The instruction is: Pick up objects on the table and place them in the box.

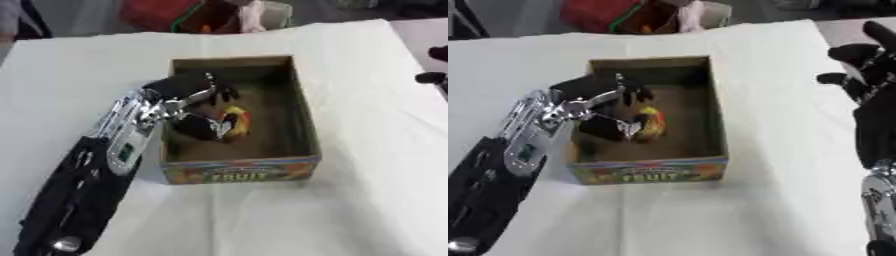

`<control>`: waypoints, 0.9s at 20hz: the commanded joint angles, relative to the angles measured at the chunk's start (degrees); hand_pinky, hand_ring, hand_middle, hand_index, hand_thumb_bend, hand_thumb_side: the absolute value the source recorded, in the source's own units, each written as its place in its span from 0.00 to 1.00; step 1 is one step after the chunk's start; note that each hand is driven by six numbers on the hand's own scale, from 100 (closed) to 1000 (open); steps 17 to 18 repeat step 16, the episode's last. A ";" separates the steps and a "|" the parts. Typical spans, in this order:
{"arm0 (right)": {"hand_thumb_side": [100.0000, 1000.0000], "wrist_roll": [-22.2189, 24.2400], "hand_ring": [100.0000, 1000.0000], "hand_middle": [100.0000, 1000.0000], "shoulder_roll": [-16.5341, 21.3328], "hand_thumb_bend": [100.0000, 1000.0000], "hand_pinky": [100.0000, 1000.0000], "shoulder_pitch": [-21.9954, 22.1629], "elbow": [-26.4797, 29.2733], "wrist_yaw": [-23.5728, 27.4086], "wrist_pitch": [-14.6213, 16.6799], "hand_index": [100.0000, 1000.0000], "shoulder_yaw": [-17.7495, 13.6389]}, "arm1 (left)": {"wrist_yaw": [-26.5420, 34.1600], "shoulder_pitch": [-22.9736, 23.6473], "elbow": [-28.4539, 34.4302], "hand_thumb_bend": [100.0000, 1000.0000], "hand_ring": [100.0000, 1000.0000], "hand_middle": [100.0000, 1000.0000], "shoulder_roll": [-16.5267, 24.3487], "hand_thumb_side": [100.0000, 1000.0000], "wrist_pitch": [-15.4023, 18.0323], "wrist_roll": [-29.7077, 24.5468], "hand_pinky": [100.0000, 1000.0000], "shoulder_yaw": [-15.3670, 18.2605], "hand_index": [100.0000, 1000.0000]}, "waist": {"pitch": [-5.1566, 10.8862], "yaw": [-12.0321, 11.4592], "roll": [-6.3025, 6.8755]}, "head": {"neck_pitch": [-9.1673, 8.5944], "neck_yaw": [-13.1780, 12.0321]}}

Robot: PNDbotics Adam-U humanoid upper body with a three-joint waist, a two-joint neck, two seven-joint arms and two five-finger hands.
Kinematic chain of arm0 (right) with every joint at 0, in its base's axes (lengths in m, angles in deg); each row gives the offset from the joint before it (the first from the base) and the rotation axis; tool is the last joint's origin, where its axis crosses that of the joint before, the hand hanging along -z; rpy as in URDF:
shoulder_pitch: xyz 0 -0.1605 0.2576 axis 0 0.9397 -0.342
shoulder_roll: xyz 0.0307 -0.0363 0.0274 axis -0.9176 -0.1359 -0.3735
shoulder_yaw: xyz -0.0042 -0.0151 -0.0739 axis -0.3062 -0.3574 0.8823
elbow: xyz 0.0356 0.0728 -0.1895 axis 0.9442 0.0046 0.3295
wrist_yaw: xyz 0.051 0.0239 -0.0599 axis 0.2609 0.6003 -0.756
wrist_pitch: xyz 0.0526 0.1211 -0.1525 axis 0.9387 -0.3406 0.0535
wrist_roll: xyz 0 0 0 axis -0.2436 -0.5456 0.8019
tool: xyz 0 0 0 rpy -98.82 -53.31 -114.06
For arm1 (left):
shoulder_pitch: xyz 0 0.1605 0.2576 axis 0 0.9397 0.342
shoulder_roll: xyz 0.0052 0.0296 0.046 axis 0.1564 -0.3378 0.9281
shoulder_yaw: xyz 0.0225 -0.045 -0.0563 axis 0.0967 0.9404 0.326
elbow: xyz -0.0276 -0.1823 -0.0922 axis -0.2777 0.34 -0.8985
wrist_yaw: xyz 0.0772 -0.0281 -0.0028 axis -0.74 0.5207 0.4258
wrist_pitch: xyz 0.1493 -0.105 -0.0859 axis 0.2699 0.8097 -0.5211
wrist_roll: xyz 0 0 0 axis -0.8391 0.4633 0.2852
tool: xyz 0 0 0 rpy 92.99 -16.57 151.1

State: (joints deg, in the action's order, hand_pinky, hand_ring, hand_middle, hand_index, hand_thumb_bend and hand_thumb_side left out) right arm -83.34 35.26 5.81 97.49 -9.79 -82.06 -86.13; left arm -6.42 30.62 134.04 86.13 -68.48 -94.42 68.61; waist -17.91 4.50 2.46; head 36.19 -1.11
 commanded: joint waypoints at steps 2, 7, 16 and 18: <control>0.88 0.05 0.74 0.56 0.41 0.00 0.54 -0.30 1.15 0.09 -0.09 0.84 -0.15 | -3.34 -1.42 3.71 0.40 0.71 0.75 0.79 0.90 -0.38 1.57 0.52 1.71 0.93 | 1.51 -0.12 -0.25 | 0.02 -0.45; 0.88 -0.27 0.74 0.56 0.44 0.00 0.54 -0.10 1.15 0.27 0.02 0.84 -0.38 | -4.54 -1.00 11.36 0.00 0.60 0.65 2.03 0.90 -6.31 16.41 0.46 5.86 0.83 | 1.94 -0.40 -0.23 | 0.08 -0.79; 0.88 -0.32 0.73 0.55 0.71 0.00 0.53 0.91 1.15 -0.27 -0.02 0.84 -1.07 | 17.87 10.75 27.45 0.00 0.53 0.59 8.00 0.90 -15.05 53.41 0.44 18.01 0.81 | 2.79 -2.68 -0.22 | -0.67 0.92; 0.88 -0.32 0.73 0.55 0.71 0.00 0.53 0.91 1.15 -0.27 -0.02 0.84 -1.07 | 17.87 10.75 27.45 0.00 0.53 0.59 8.00 0.90 -15.05 53.41 0.44 18.01 0.81 | 2.79 -2.68 -0.22 | -0.67 0.92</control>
